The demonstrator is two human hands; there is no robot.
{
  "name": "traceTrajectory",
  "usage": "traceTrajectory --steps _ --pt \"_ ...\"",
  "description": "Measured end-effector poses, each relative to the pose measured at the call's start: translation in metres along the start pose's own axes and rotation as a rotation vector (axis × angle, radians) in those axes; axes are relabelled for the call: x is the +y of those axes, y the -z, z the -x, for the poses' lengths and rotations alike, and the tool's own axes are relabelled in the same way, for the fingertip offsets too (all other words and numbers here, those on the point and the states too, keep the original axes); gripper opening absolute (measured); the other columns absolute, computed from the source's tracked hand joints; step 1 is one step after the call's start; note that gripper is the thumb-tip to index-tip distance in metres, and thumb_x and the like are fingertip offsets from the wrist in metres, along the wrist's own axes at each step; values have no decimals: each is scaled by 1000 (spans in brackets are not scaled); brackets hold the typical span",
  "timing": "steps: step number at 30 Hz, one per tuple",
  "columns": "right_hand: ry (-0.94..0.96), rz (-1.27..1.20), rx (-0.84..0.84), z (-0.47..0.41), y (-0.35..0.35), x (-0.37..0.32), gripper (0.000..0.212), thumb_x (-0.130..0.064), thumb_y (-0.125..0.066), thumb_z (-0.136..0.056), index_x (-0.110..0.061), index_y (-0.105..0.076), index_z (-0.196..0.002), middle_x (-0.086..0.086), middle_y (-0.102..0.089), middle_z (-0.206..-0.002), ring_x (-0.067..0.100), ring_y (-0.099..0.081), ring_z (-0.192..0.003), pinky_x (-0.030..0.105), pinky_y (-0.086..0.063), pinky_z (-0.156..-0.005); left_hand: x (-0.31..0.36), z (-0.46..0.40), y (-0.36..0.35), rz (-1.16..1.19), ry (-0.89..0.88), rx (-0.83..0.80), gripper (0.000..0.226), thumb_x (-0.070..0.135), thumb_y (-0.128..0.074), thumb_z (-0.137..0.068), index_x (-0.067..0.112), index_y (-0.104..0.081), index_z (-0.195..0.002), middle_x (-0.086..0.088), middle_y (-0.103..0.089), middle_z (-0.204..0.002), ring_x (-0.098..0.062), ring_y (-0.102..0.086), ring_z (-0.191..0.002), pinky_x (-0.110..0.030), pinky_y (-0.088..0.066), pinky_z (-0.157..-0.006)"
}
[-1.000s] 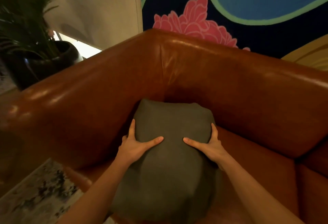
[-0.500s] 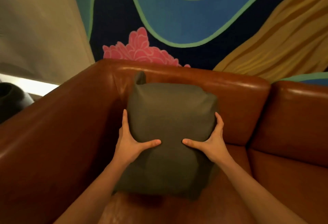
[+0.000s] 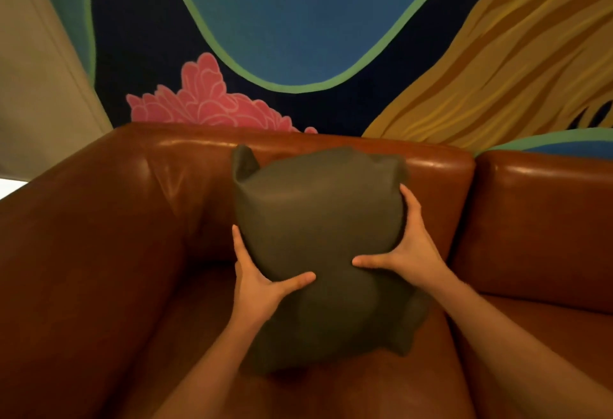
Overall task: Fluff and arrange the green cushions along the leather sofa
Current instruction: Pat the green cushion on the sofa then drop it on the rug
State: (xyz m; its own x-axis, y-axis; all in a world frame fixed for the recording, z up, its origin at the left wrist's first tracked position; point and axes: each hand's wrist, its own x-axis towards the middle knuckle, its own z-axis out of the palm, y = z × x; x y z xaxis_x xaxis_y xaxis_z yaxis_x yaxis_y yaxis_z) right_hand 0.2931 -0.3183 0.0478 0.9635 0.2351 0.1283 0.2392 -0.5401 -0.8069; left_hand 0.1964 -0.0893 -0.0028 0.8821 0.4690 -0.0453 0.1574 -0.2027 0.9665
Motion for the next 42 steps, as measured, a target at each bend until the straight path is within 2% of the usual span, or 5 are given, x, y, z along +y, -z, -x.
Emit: traceTrajectory --steps 11,15,20,30,42 --pt "383 910 -439 -82 -15 -86 136 -59 -85 -48 -58 14 -142 0 -9 -160 33 -14 -143 64 -17 -107 -30 8 -65 315 627 -199 81 42 -76 -72 28 -17 -127 7 -37 -120 -25 -49 -116 -52 -55 -82" --pt "458 1003 -543 -77 -49 -66 136 -55 -86 -49 -58 14 -142 1 0 -161 34 -6 -146 65 -12 -109 -46 0 -65 238 759 -153 116 36 -88 -54 1 -20 -141 -7 -37 -138 -30 -52 -107 -42 -57 -63" --pt "535 1061 -596 -57 -79 -46 136 -54 -85 -53 -55 16 -143 5 6 -161 36 0 -146 66 -7 -109 -60 0 -44 -136 459 59 169 34 -97 -33 11 30 -142 -18 10 -156 -29 1 -146 -41 -16 -116" --pt "431 969 -330 -37 -24 -15 113 -89 -49 -61 -50 20 -142 -6 14 -161 24 16 -148 62 10 -112 45 -68 17 -900 -259 -246 146 73 -76 -36 50 25 -138 14 35 -151 -27 24 -143 -70 -13 -106" --pt "-146 364 -327 -8 -9 24 134 -81 -72 -29 -74 17 -129 3 -22 -148 41 -27 -137 61 -32 -106 27 -102 27 -930 -165 -469 132 79 -71 -28 63 0 -138 18 19 -155 -42 -18 -140 -56 -27 -110"
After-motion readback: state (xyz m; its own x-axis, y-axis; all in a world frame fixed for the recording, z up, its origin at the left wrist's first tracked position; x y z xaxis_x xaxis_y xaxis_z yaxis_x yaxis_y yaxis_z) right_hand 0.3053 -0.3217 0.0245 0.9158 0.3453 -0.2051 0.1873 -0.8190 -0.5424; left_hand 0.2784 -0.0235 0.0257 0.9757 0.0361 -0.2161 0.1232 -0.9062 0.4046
